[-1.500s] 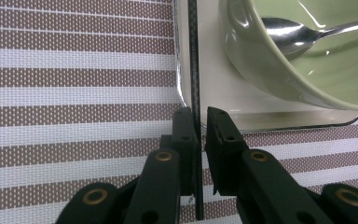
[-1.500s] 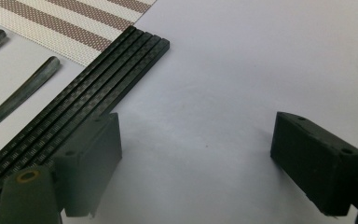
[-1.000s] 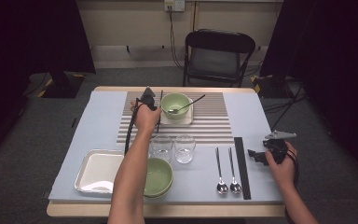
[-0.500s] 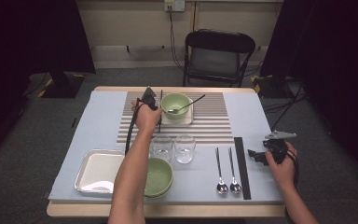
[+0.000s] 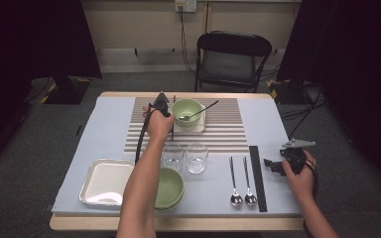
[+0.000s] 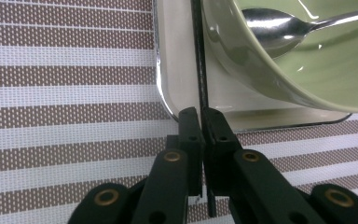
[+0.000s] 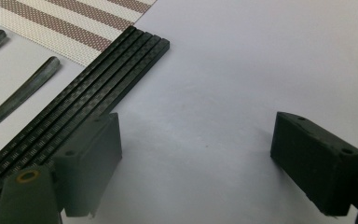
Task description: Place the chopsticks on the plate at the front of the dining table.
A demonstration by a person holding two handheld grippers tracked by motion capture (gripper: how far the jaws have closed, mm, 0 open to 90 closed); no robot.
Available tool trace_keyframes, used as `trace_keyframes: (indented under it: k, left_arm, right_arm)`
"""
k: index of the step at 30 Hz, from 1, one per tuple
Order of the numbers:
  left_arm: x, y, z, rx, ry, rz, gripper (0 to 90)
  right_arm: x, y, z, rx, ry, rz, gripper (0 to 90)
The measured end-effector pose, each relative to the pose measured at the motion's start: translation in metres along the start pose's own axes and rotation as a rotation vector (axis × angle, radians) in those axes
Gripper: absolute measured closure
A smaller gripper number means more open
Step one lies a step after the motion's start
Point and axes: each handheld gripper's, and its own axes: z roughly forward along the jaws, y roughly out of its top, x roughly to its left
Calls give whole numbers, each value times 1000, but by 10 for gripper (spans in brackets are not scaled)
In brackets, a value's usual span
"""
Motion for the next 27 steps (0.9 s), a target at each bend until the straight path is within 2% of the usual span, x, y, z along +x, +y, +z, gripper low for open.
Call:
trace_keyframes:
  k: [8, 10, 11, 13, 14, 18, 22, 27]
  left_arm:
    - [1, 0, -5, -4, -9, -3, 859]
    - [2, 0, -7, -8, -8, 13, 856]
    - [1, 0, -7, -17, -7, -7, 854]
    - [3, 0, -9, -14, -11, 10, 848]
    - [2, -1, -10, -21, -15, -2, 846]
    - [3, -1, -14, -24, -10, 11, 831]
    - [4, -2, -18, -46, -22, 7, 808]
    - [6, -4, -25, -56, -28, 24, 781]
  right_arm:
    - [0, 0, 0, 0, 0, 1, 152]
    - [0, 0, 0, 1, 0, 1, 152]
    - [0, 0, 0, 0, 0, 0, 152]
    - [0, 0, 0, 0, 0, 0, 152]
    - [0, 0, 0, 0, 0, 0, 152]
    - [0, 0, 0, 0, 0, 0, 152]
    - [0, 0, 0, 1, 0, 1, 152]
    - [0, 0, 0, 0, -1, -1, 152]
